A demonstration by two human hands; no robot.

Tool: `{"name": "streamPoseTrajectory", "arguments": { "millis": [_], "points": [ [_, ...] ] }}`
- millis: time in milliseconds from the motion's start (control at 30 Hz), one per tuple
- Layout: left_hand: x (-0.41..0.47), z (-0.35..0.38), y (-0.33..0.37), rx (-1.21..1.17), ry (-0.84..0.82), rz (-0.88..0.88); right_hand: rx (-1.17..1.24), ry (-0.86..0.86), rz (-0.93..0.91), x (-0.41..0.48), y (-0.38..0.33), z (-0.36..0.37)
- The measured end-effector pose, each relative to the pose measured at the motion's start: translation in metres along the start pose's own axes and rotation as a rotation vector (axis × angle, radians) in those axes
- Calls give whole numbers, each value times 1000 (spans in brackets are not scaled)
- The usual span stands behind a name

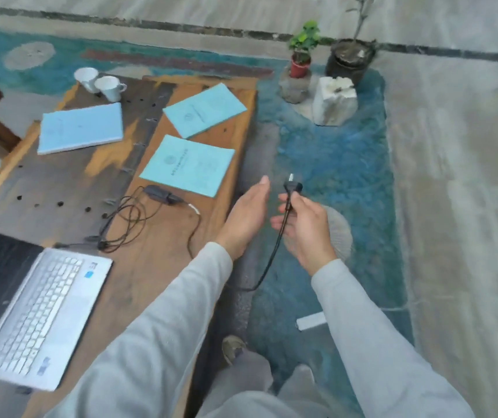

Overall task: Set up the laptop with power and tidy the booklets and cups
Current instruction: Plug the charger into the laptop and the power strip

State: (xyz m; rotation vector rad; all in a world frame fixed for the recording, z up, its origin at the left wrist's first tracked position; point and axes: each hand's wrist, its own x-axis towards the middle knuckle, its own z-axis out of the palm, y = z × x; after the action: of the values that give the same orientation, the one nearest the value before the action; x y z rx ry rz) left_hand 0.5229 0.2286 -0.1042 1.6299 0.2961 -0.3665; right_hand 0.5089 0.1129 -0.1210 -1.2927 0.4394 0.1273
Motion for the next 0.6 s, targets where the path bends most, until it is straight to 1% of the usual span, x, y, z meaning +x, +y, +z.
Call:
{"name": "streamPoseTrajectory", "arguments": {
  "millis": [67,133,267,367,467,600],
  "points": [
    [-2,23,-18,206,-21,31,-36,81,83,-2,7,-42],
    [-6,44,-38,373,-55,56,-90,127,122,-6,19,-81],
    [-17,90,-70,589,-108,80,-141,238,145,-27,45,-147],
    [-26,122,-91,772,-171,114,-125,321,168,-45,65,-185],
    [-33,147,-112,902,-230,137,-95,334,235,-59,82,-213],
    [-36,164,-137,978,-284,127,-108,349,292,-71,109,-235]
  ]
}}
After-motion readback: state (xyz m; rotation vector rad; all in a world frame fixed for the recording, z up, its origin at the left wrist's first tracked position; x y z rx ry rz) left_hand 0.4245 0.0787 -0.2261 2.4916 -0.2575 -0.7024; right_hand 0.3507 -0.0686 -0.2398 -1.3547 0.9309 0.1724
